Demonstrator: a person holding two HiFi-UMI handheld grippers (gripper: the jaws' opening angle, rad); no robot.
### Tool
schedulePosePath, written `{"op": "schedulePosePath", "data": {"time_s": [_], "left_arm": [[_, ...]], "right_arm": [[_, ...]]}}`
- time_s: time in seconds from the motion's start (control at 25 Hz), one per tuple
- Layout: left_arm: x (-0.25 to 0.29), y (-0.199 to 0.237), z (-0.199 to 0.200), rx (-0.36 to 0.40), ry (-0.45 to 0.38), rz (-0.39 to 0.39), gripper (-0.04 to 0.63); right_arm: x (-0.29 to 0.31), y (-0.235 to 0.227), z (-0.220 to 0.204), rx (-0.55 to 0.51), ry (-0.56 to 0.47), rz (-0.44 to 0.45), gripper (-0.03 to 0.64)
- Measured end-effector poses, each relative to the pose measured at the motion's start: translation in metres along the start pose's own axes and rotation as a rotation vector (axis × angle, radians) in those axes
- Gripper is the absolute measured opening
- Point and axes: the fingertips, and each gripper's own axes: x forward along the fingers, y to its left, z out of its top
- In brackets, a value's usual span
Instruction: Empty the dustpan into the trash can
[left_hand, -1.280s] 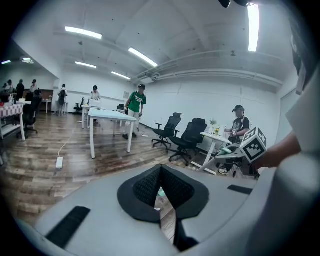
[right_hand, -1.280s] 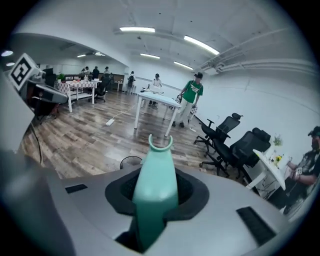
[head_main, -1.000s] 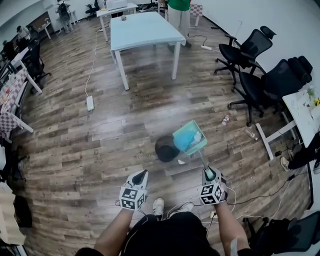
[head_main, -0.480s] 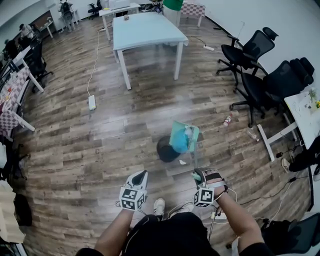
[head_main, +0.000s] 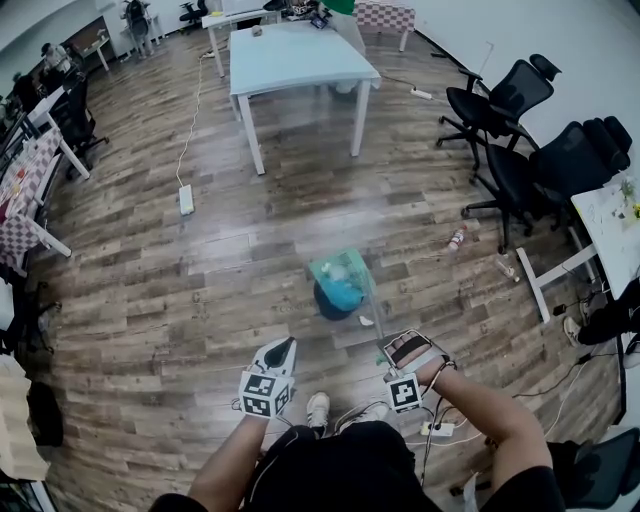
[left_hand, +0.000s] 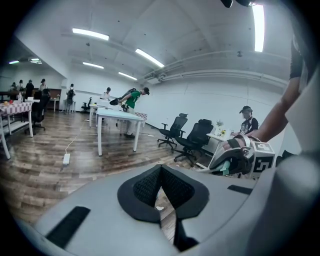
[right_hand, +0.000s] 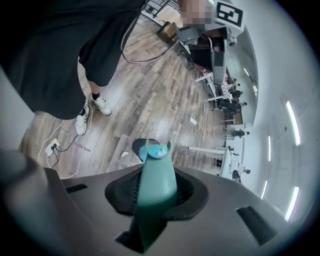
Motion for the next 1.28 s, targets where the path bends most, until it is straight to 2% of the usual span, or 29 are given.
{"op": "schedulePosePath", "data": {"time_s": [0.04, 0.12, 0.16, 0.28, 0.68, 0.92, 1.12, 1.28], "left_arm": [[0.000, 0.000, -0.001, -0.001, 0.002, 0.001, 0.012], [0.000, -0.002, -0.003, -0.002, 0.008, 0.003, 0.012], [-0.001, -0.003, -0.004, -0.004, 0.010, 0.005, 0.012], [-0.001, -0.002, -0.005, -0.005, 0.012, 0.004, 0.012], [-0.001, -0.003, -0.006, -0.004, 0.019, 0.006, 0.012], [-0.005, -0.007, -0.008, -0.006, 0.013, 0.002, 0.012], [-0.008, -0.007, -0.011, -0.007, 0.015, 0.005, 0.012], [-0.011, -0.004, -0.012, -0.009, 0.018, 0.005, 0.012]], "right_arm": [[-0.001, 0.002, 0.005, -0.027, -0.015, 0.004, 0.100], [-0.005, -0.004, 0.022, 0.000, -0.093, -0.055, 0.098], [-0.007, -0.002, 0.024, -0.027, -0.094, -0.053, 0.098], [-0.006, 0.017, 0.011, -0.243, 0.004, 0.056, 0.098], [-0.006, 0.024, 0.005, -0.490, 0.002, 0.110, 0.098], [-0.006, 0.012, 0.012, -0.580, 0.006, 0.122, 0.098], [-0.001, 0.019, 0.008, -0.652, 0.012, 0.123, 0.098], [-0.001, 0.018, 0.011, -0.639, 0.007, 0.128, 0.098]]}}
